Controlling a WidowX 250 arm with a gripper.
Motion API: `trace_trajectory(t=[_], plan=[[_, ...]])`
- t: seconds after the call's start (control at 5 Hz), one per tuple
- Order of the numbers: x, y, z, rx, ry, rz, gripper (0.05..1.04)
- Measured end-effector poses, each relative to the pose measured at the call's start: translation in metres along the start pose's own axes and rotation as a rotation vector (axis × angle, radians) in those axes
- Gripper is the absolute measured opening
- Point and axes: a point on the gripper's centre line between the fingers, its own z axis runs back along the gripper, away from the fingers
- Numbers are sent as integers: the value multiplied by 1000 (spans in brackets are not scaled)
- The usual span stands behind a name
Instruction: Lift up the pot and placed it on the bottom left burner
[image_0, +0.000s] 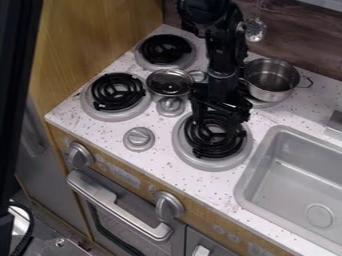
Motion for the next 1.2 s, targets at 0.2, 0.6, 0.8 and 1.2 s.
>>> trace_trajectory(t=[0.2,0.6,0.8,1.2], plan=[[-8,-1,-14,0,41,-2,997],[35,-32,-11,-35,-25,-150,998],[56,-43,2,-31,-96,-212,998],[72,-48,11,-1,-160,-268,998]])
